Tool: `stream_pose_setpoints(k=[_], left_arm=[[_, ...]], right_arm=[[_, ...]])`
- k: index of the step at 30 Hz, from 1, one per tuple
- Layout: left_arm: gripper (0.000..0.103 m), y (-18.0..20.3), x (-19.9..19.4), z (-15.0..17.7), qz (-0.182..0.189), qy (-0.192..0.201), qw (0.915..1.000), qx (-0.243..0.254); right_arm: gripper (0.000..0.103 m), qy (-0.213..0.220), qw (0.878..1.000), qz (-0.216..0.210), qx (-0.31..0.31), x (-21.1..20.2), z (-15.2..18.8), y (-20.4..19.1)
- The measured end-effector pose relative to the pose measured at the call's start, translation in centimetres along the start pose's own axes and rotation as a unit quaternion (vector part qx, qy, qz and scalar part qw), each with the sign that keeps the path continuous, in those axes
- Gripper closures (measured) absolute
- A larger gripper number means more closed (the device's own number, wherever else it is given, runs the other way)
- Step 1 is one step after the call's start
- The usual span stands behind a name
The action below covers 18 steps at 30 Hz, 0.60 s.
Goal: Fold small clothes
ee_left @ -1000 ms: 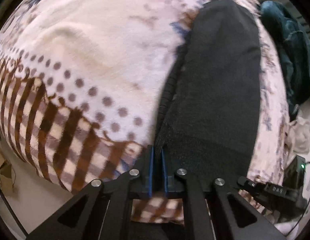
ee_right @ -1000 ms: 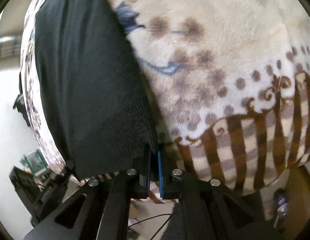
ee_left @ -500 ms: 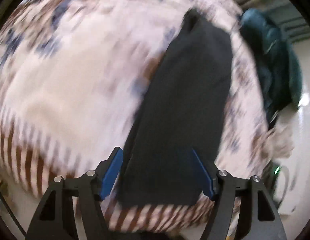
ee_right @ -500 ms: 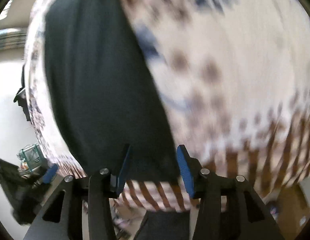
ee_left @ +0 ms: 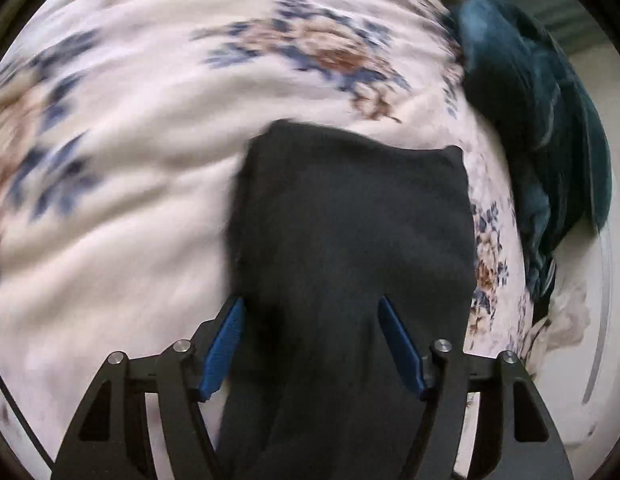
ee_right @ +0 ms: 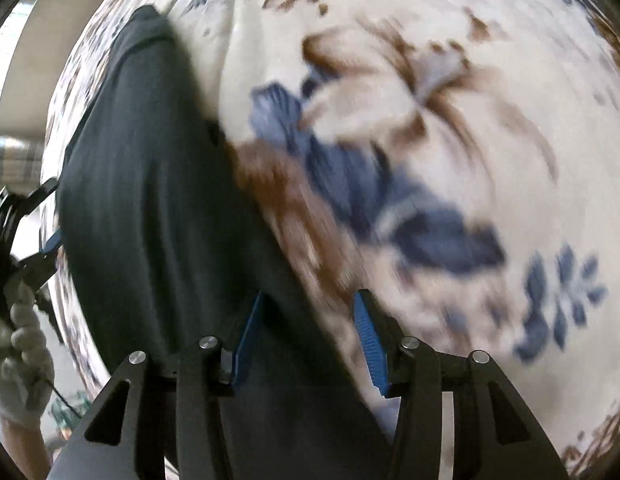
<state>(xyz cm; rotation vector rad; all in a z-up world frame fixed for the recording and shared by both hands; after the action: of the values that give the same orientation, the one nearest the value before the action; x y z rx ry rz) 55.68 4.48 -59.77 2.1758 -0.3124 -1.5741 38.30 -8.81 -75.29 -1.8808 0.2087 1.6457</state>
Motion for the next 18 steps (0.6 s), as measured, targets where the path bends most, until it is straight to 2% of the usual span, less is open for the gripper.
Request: stream_pose_setpoints(k=[1, 2, 4, 7, 9, 11, 12, 13, 14, 15, 16, 18], left_arm=[[0.073, 0.1, 0.0, -0.1, -0.002, 0.005, 0.9999, 0.011], [0.089, 0.5, -0.3, -0.3, 0.012, 0.014, 0.9996, 0.02], [0.089, 0.2, -1.4, -1.0, 0.073, 0.036, 0.9967, 0.005], [0.088, -2.5, -0.4, -0.6, 0.037, 0.017, 0.9991, -0.006], [0.085, -3.9, 0.2, -0.6, 0.045, 0.01, 0.9984, -0.033], [0.081, -3.4, -0.4, -0.7, 0.055, 0.002, 0.9976, -0.042], [0.077, -3.0, -0.9, -0.8, 0.06, 0.001, 0.9972, -0.045], [0.061, -2.5, -1.6, -0.9, 0.063, 0.004, 0.9971, -0.043], [0.035, -1.9, -2.3, -1.0, 0.062, 0.009, 0.9975, -0.032], [0.027, -1.4, -2.5, -1.3, 0.061, 0.011, 0.9977, -0.026], [0.026, -1.0, -3.0, -1.2, 0.064, 0.013, 0.9977, -0.019], [0.026, -0.4, -3.1, -0.4, 0.059, 0.001, 0.9982, 0.0]], right_arm=[[0.054, 0.004, 1.0, 0.003, 0.0, 0.4, -0.3, -0.7], [0.054, 0.006, 1.0, 0.007, 0.0, 0.8, -0.6, -1.3], [0.054, 0.008, 1.0, 0.009, -0.003, 0.6, -1.5, -1.5], [0.054, 0.007, 1.0, 0.004, -0.005, 1.5, -0.8, -3.6], [0.054, 0.008, 1.0, 0.001, -0.005, 1.8, -0.4, -4.5], [0.054, 0.004, 1.0, 0.0, -0.007, 0.3, -1.6, -1.6], [0.054, 0.002, 1.0, 0.0, -0.005, 0.3, -1.3, -1.8], [0.054, 0.0, 1.0, 0.0, -0.002, 0.1, -1.0, -1.9], [0.054, -0.002, 1.0, -0.002, 0.0, -0.3, -1.3, -0.7], [0.054, -0.004, 1.0, -0.004, 0.003, -0.3, -1.3, -0.6], [0.054, -0.007, 1.0, -0.007, 0.008, -0.5, -1.3, -0.5], [0.054, -0.015, 1.0, -0.014, 0.01, -1.5, -2.4, 2.4]])
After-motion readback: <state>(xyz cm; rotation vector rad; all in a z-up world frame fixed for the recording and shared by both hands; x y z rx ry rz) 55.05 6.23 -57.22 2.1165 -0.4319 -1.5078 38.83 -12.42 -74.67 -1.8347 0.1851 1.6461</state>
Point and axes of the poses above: each gripper's, at about its wrist camera, not at the fingertips, and x roughly the way its jaws point, y to its right, z to its underside, the point moved 6 cm from there along x, roughly the way its jaws point, and after that the axes turned 5 degrees about y, right-handed, at the moved point
